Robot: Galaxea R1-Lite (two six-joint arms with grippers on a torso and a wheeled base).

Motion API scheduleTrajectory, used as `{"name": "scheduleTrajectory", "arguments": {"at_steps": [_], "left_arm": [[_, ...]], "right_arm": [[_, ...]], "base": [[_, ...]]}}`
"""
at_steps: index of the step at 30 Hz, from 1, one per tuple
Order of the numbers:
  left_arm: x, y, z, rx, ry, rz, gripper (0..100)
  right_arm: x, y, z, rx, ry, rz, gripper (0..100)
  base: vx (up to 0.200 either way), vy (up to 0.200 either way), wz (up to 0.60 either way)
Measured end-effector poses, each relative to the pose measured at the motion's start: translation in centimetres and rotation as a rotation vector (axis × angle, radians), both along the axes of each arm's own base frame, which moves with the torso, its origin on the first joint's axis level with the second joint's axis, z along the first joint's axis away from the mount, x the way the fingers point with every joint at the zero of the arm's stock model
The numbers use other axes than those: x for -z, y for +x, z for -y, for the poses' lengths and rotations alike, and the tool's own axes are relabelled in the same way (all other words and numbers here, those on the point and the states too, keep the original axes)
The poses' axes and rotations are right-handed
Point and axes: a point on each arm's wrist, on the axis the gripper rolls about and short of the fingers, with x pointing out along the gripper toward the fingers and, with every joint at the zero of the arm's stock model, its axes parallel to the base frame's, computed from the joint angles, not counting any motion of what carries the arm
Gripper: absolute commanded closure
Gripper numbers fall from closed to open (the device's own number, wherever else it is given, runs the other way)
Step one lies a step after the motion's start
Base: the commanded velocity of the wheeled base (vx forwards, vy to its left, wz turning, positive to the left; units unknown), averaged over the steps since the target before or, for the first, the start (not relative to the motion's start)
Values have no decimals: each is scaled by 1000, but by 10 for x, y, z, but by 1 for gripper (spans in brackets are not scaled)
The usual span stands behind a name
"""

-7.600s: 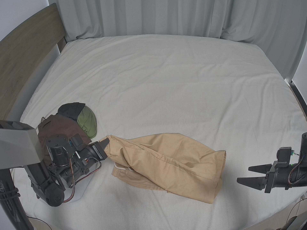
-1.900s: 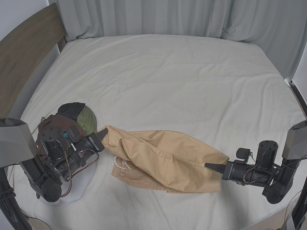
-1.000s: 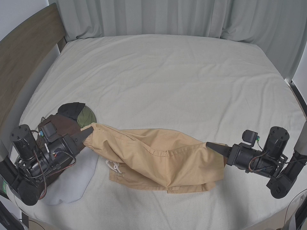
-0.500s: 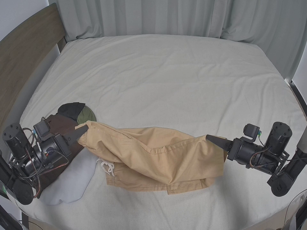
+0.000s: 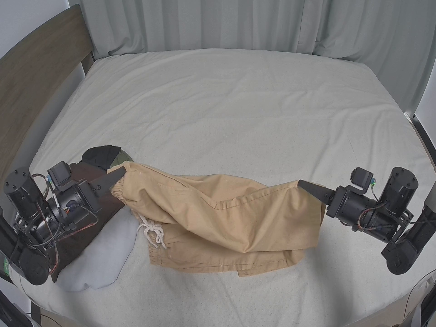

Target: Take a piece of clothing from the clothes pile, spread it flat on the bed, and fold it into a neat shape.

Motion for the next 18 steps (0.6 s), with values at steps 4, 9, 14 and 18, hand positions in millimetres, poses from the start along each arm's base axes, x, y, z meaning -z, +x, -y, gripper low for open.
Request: {"name": "scheduleTrajectory", "arguments": {"at_steps": [4,9,14,18], "left_arm": [[0,2,0,-2,0,2,100],[1,5,0,-6,0,0,100],[1,6,-1,-9,0,-1,100],[1,7,-1,-12,0,3,100]], "right_arm": [[-5,2,5,18,7,18,100],[-11,3,11,39,15,41,100],[-15,3,12,45,20,57,100],[-16,3,13,49,21,64,100]], "base": [[0,0,0],[0,0,0],[0,0,0],[0,0,0]]}}
